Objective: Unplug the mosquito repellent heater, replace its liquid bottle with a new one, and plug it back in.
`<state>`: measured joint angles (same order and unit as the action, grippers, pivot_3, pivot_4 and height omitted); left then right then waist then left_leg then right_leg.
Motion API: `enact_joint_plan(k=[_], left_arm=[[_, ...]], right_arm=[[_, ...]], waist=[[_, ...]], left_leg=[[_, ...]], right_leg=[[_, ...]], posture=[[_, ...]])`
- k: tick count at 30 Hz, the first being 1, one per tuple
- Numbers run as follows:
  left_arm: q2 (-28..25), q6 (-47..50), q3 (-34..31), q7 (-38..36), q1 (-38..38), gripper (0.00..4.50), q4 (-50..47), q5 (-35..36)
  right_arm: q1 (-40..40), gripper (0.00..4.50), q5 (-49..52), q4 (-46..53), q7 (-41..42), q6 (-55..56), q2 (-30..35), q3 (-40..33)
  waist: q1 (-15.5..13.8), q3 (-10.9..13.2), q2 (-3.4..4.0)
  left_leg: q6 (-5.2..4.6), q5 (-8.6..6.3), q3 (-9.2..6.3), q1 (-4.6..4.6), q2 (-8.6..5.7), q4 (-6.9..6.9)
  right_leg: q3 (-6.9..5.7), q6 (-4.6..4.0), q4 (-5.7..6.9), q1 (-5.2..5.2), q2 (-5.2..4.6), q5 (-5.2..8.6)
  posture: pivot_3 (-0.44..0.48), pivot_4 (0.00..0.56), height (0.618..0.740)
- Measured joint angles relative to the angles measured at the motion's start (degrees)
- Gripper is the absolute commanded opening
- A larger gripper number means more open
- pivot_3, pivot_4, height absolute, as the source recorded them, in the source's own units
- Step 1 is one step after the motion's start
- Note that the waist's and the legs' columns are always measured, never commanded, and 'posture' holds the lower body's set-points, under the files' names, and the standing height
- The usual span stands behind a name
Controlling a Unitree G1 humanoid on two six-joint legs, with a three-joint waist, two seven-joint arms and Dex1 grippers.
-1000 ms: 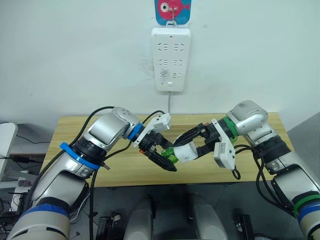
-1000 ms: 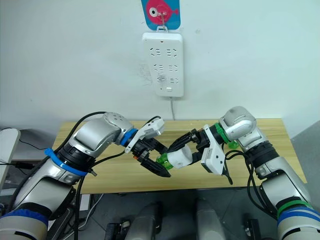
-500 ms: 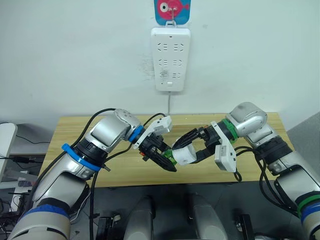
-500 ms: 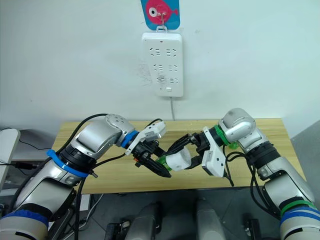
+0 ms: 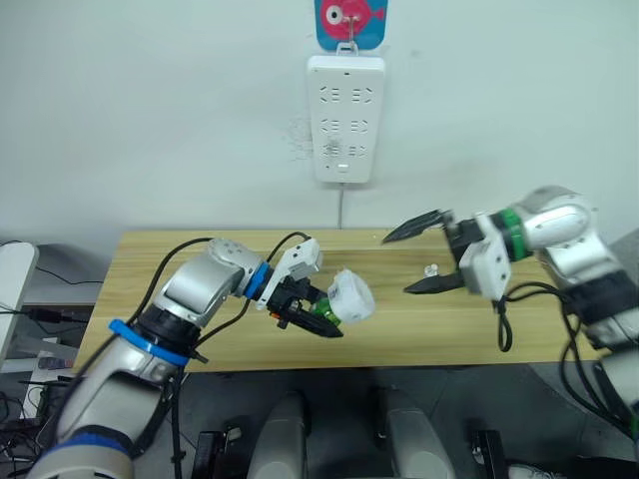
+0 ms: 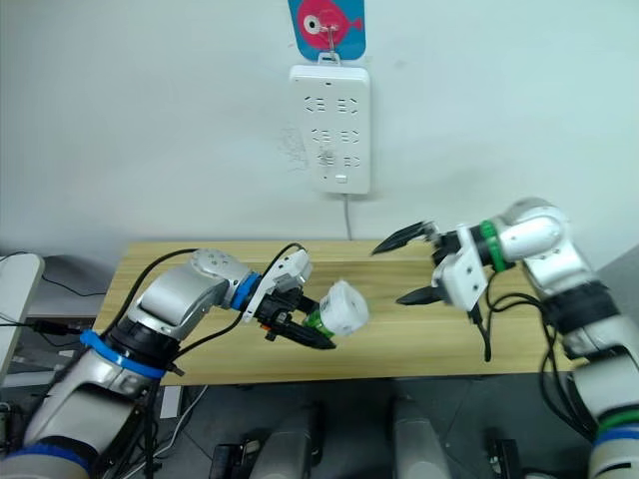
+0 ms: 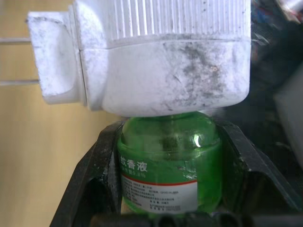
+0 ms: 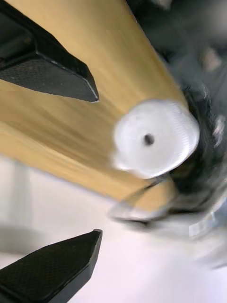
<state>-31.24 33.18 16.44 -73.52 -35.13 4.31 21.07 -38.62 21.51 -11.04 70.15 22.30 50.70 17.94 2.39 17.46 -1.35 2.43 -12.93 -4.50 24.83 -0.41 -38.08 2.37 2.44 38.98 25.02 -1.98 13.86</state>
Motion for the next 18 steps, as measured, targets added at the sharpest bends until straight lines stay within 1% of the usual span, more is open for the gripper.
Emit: enact_joint_plan(k=[2,5,7,8,10,13,17,18], left_arm=[[2.9,-4.9,-3.6,6.0,3.0,2.26,-0.8,-0.7],[6.4,-16.9,-7.5,13.6,8.5,2.26,-4.1,-4.0],[8.6,-22.7,-8.6,18.0,10.9,2.26,-5.4,-5.8],[9.3,-25.0,-8.9,19.6,11.5,2.26,-5.6,-6.8],[11.0,-29.6,-9.4,23.6,12.1,2.26,-5.7,-9.3],[14.3,-32.6,-9.6,29.2,11.9,2.26,-5.2,-11.8],[17.2,-33.5,-8.8,33.0,11.8,2.26,-3.3,-13.6],[18.3,-33.3,-8.9,33.8,11.7,2.26,-3.1,-13.4]], right_arm=[[5.8,4.50,5.8,8.1,-8.1,-17.9,1.3,-3.3],[13.0,4.50,18.9,21.5,-22.9,-42.1,1.8,-10.5],[15.2,4.50,27.2,27.3,-32.0,-53.8,0.6,-15.0],[15.7,4.50,30.9,29.3,-36.1,-57.9,-0.3,-16.5],[17.0,4.50,39.9,33.0,-46.6,-65.6,-3.9,-19.8],[18.6,4.50,47.3,37.6,-57.5,-70.6,-9.1,-20.9],[18.7,4.50,50.1,42.5,-64.4,-72.6,-12.2,-21.2],[18.3,4.50,50.1,42.8,-66.2,-72.6,-14.3,-21.2]], waist=[[0.2,0.0,-0.01],[1.0,-0.1,0.03],[1.2,-0.1,0.01],[1.2,-0.1,-0.01],[1.2,-0.2,-0.06],[1.1,-0.3,-0.04],[1.1,-0.3,-0.06],[1.2,-0.4,-0.09]], left_leg=[[-0.05,-0.03,0.07,0.00,-0.03,-0.06],[-0.16,-0.09,0.16,-0.04,0.00,-0.02],[-0.17,-0.10,0.19,-0.06,-0.01,-0.02],[-0.18,-0.10,0.27,-0.06,-0.01,-0.04],[-0.19,-0.09,0.33,-0.05,-0.04,-0.04],[-0.20,-0.10,0.38,-0.04,-0.13,-0.05],[-0.22,-0.10,0.42,-0.03,-0.14,-0.05],[-0.22,-0.10,0.41,-0.04,-0.09,-0.05]], right_leg=[[0.04,0.00,0.05,0.03,-0.08,-0.01],[0.11,0.00,0.09,0.04,-0.09,-0.01],[0.09,0.00,0.11,0.02,-0.07,-0.02],[0.06,0.01,0.11,0.00,-0.05,-0.02],[0.03,0.02,0.09,-0.06,-0.02,-0.03],[0.04,0.05,0.06,-0.10,0.05,-0.04],[0.09,0.10,0.01,-0.10,0.20,-0.06],[0.08,0.10,0.01,-0.10,0.26,-0.06]], posture=[[-0.136,0.247,0.740],[-0.154,0.247,0.740],[-0.161,0.246,0.740],[-0.163,0.246,0.740],[-0.163,0.246,0.740],[-0.165,0.248,0.740],[-0.174,0.251,0.740],[-0.174,0.251,0.740]])
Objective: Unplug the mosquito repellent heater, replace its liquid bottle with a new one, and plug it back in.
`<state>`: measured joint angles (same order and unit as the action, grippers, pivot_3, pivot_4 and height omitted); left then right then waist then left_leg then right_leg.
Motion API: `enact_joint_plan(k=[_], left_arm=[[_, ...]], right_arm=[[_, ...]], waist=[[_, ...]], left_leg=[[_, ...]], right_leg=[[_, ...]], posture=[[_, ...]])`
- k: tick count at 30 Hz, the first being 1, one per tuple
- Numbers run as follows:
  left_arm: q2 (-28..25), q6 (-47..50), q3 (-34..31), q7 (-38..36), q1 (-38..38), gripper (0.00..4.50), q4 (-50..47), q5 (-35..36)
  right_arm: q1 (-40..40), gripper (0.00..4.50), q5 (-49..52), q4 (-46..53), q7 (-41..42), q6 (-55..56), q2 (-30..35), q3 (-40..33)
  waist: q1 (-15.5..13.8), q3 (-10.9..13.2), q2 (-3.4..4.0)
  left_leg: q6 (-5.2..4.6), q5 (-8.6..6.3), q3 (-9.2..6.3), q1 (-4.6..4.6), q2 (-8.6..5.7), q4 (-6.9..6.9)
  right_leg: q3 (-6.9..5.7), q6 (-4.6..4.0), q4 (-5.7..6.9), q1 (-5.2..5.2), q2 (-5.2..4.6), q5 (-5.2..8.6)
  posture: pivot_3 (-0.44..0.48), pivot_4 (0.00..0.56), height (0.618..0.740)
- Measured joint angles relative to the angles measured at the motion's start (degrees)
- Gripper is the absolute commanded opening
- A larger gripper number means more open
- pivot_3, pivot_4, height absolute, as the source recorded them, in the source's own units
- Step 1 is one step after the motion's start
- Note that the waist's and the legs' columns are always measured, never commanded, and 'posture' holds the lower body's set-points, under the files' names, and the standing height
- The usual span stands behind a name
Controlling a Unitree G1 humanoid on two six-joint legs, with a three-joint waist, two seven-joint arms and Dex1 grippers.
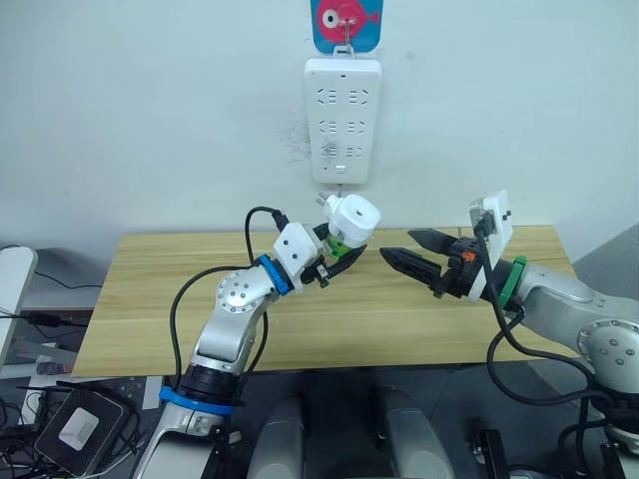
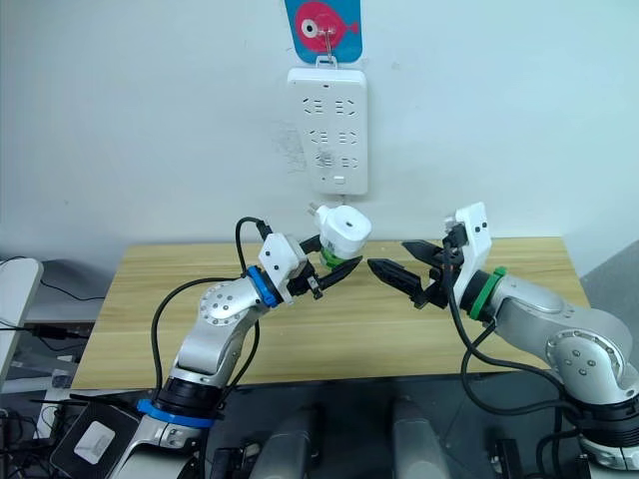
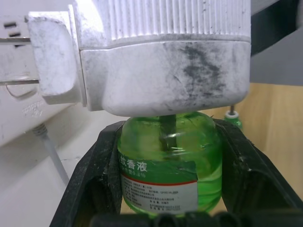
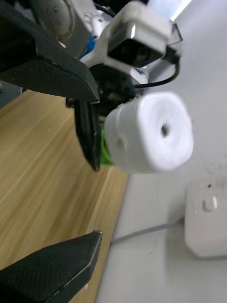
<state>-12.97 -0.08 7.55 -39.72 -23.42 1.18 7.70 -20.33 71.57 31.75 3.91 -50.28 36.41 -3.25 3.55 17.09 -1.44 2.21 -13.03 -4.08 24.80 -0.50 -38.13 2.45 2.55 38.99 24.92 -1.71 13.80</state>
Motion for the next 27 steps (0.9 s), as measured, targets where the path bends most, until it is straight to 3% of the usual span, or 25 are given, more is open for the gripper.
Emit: enact_joint_plan(k=[4,13,24,27], left_arm=[[5.7,7.2,0.2,1.3,-0.8,2.26,-2.1,6.3],[3.2,21.4,-0.1,-2.2,0.4,2.26,-10.2,17.1],[1.7,24.2,0.0,-2.6,0.4,2.26,-11.9,19.0],[1.6,24.2,0.0,-2.6,0.4,2.26,-11.9,19.0]], right_arm=[[-3.2,4.50,-1.7,0.3,-2.9,1.4,-5.3,0.8],[-4.2,4.50,-6.0,0.4,-0.9,1.5,-6.9,1.9],[-5.3,4.50,-6.2,-1.2,0.9,0.5,-10.0,2.1],[-5.6,3.86,-6.2,-1.7,1.0,0.3,-10.4,2.1]], waist=[[0.1,0.0,0.01],[1.4,0.0,0.03],[1.4,0.0,0.03],[1.4,0.0,0.03]], left_leg=[[0.00,0.00,-0.02,0.00,0.02,0.00],[0.00,0.00,-0.07,-0.01,0.16,0.06],[0.00,0.00,-0.07,-0.01,0.17,0.06],[0.00,0.00,-0.07,-0.01,0.16,0.06]], right_leg=[[0.01,0.00,0.00,0.00,0.07,0.00],[0.02,-0.01,0.00,0.01,0.28,0.01],[0.04,-0.01,-0.01,0.01,0.29,0.01],[0.04,-0.01,-0.01,0.01,0.29,0.01]], posture=[[-0.176,0.251,0.740],[-0.177,0.252,0.740],[-0.177,0.252,0.740],[-0.160,0.257,0.740]])
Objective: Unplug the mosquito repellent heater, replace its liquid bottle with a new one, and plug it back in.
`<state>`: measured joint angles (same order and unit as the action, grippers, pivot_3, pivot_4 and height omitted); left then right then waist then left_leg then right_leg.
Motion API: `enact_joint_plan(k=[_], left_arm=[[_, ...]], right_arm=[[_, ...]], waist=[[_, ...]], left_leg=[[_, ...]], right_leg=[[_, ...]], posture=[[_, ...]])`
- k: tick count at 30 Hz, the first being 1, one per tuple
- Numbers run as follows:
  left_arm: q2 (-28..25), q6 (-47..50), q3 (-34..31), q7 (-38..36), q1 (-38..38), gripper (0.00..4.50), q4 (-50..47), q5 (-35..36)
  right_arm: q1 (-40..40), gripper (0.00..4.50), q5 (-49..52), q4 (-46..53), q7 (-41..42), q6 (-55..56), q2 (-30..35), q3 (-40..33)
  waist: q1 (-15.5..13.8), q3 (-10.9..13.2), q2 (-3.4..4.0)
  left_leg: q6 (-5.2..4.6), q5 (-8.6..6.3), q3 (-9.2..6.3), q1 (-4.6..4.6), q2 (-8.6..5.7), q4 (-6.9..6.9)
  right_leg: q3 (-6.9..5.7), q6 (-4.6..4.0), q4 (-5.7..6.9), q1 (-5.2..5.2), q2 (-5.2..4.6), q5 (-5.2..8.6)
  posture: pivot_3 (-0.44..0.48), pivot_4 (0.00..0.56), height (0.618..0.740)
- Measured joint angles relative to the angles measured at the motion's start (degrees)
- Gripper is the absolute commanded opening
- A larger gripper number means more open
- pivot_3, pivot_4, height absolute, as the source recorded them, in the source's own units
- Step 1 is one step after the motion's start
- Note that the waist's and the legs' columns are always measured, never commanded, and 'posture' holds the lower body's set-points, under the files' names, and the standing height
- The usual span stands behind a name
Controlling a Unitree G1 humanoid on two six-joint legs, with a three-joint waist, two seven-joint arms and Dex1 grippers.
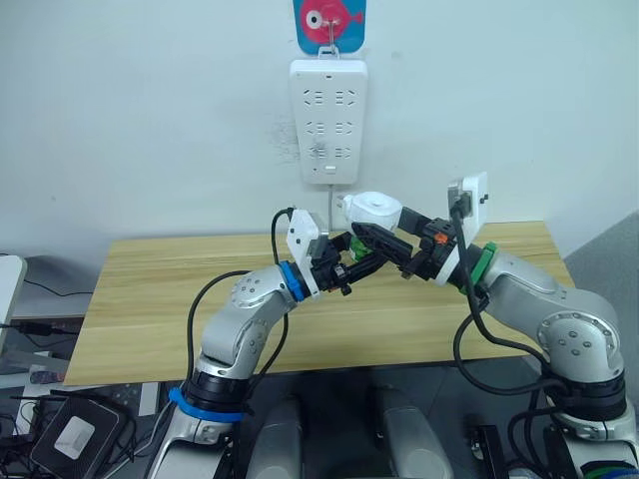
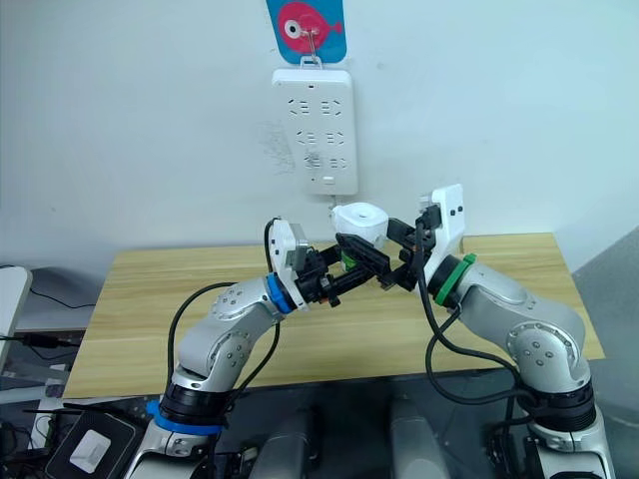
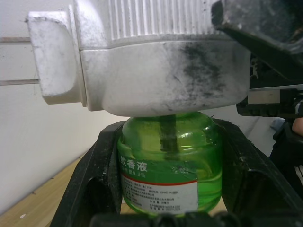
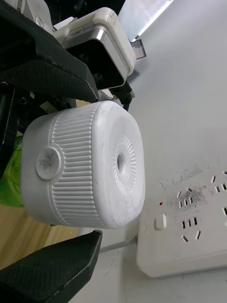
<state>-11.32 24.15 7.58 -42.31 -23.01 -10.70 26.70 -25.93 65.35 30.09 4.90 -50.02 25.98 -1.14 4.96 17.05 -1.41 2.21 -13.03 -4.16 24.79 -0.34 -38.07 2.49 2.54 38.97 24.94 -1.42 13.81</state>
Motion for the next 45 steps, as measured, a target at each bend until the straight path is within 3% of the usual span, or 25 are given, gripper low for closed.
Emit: enact_joint_plan(k=[3,5,12,19,24,31,33,35,45], left_arm=[[-0.1,-0.7,0.3,0.2,0.1,2.26,-0.1,-0.3],[-0.1,-1.0,0.4,0.2,0.1,2.26,-0.1,-0.5],[-0.9,-3.5,1.0,0.2,0.6,4.48,-0.2,-2.0],[-4.4,-3.0,-0.7,2.8,7.8,4.50,-5.0,-2.1],[-8.5,-3.4,-5.5,6.2,12.2,4.50,-7.2,-3.7],[-12.5,-7.7,-11.2,7.9,-3.4,4.50,-0.9,-6.1],[-12.9,-8.4,-11.7,7.9,-4.9,4.50,0.3,-6.7],[-13.9,-10.4,-11.8,7.9,-8.7,4.50,6.3,-8.8],[-11.1,-18.3,-10.1,0.2,-22.7,4.50,26.1,-10.1]], right_arm=[[-0.4,2.97,-0.1,-0.3,-0.2,-0.1,-0.7,0.0],[-0.5,2.97,-0.1,-0.4,-0.3,-0.1,-1.1,0.0],[-0.9,2.97,-1.2,-0.7,-0.4,-0.3,-1.5,-0.2],[0.4,2.97,-5.6,-1.1,-0.6,1.5,-1.5,-2.6],[2.7,2.97,-11.4,-1.5,0.1,3.8,0.1,-4.3],[4.2,2.97,-22.6,-1.6,6.7,10.6,2.4,-2.0],[4.5,2.97,-23.2,-1.6,7.4,10.8,2.2,-1.9],[4.7,2.97,-24.5,-1.7,8.1,11.1,2.0,-1.8],[2.3,2.97,-26.1,-0.6,8.5,11.1,-1.8,-0.5]], waist=[[0.0,0.0,0.00],[0.0,0.0,0.00],[0.0,0.0,0.00],[0.0,0.0,0.01],[-0.2,0.0,0.03],[-0.7,-0.1,-0.01],[-0.6,-0.1,-0.01],[-0.4,-0.1,0.00],[-0.4,-0.1,-0.01]], left_leg=[[0.00,0.00,0.00,0.00,0.00,0.01],[0.00,0.00,0.00,0.00,0.00,0.00],[0.00,0.00,0.00,0.00,0.00,0.01],[0.00,0.00,0.00,0.00,0.02,0.04],[0.00,0.00,-0.03,0.00,0.01,0.04],[0.01,0.00,-0.01,0.00,-0.01,0.03],[0.01,0.00,0.02,0.00,-0.01,0.08],[0.01,0.00,0.01,0.00,-0.01,0.09],[0.01,0.00,0.01,0.03,-0.05,0.06]], right_leg=[[0.00,0.00,0.00,0.00,0.00,0.00],[0.00,0.00,0.00,0.00,0.00,0.00],[0.01,0.00,0.00,0.00,0.00,0.00],[0.02,0.00,-0.02,0.02,-0.01,0.00],[-0.01,0.00,-0.01,0.03,0.00,0.01],[-0.02,0.00,-0.02,0.01,0.00,0.00],[0.00,0.00,-0.04,0.02,-0.01,0.00],[-0.01,0.00,-0.03,0.06,-0.01,0.00],[-0.03,0.00,-0.03,0.06,-0.05,0.00]], posture=[[-0.157,0.257,0.740],[-0.155,0.257,0.740],[-0.152,0.256,0.740],[-0.140,0.253,0.740],[-0.117,0.251,0.740],[-0.117,0.247,0.740],[-0.111,0.240,0.740],[-0.113,0.239,0.740],[-0.132,0.234,0.740]])
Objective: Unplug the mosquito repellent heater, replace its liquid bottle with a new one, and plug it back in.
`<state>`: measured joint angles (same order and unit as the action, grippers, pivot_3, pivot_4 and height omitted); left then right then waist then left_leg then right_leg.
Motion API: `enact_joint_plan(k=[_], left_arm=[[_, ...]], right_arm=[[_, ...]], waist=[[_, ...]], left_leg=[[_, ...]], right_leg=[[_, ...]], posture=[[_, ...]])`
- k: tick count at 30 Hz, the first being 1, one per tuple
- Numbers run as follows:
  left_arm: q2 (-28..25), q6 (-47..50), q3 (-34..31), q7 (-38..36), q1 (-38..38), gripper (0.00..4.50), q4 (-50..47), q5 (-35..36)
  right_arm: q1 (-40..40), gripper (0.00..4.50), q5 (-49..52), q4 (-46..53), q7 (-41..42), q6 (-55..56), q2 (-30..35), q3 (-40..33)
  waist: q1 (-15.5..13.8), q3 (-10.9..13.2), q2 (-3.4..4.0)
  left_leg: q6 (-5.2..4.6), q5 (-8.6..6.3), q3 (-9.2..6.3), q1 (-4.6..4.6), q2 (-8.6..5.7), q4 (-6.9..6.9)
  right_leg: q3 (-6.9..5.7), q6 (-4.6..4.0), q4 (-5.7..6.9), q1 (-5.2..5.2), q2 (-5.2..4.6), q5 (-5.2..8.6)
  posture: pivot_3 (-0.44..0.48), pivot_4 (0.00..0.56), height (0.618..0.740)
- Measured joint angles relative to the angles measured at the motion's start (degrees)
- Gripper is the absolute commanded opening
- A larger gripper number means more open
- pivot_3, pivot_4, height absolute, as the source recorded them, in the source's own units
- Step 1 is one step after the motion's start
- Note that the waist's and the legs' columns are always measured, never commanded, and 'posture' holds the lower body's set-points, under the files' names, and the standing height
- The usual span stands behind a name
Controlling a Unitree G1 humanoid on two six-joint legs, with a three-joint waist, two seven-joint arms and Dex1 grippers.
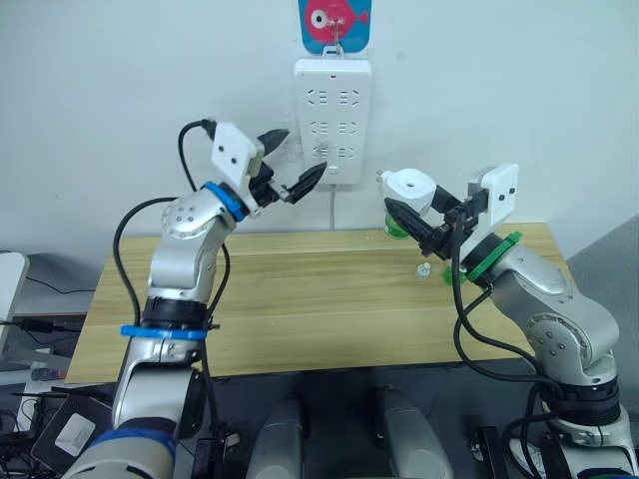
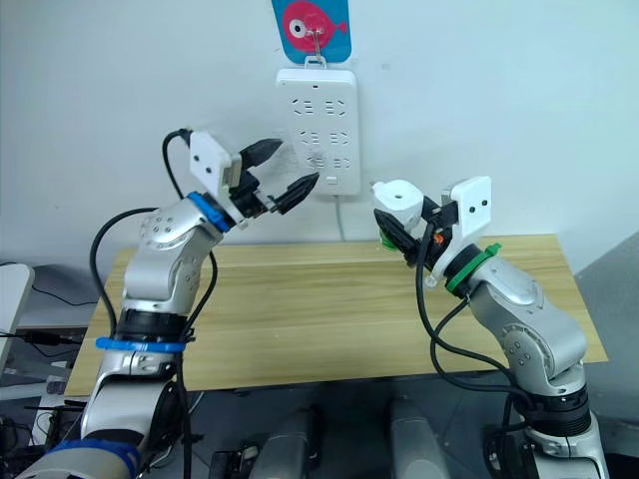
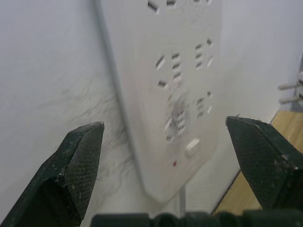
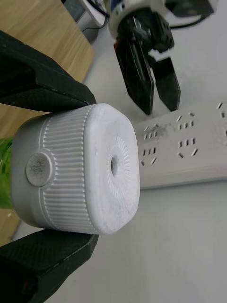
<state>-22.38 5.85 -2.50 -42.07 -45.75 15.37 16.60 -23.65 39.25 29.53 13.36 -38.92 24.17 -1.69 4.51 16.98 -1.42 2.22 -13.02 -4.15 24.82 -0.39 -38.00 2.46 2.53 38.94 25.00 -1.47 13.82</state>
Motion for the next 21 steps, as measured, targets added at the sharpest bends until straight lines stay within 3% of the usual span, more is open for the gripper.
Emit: enact_joint_plan(k=[19,21], left_arm=[[2.3,-2.8,0.5,-12.7,-9.3,4.50,16.8,0.6],[2.2,-2.0,-0.1,-13.9,-9.4,3.86,16.9,1.4]], right_arm=[[1.8,2.97,-0.3,2.2,-2.0,-1.8,-0.9,-1.5],[1.8,2.97,-0.4,2.2,-2.0,-1.8,-0.9,-1.6]], waist=[[0.4,0.0,0.00],[0.5,0.0,0.00]], left_leg=[[0.00,0.00,0.00,0.01,0.01,0.00],[0.00,0.00,0.00,0.01,0.02,0.01]], right_leg=[[0.00,0.00,0.03,0.04,0.02,0.00],[0.00,0.00,0.03,0.04,0.02,0.00]], posture=[[-0.175,0.233,0.740],[-0.181,0.235,0.740]])
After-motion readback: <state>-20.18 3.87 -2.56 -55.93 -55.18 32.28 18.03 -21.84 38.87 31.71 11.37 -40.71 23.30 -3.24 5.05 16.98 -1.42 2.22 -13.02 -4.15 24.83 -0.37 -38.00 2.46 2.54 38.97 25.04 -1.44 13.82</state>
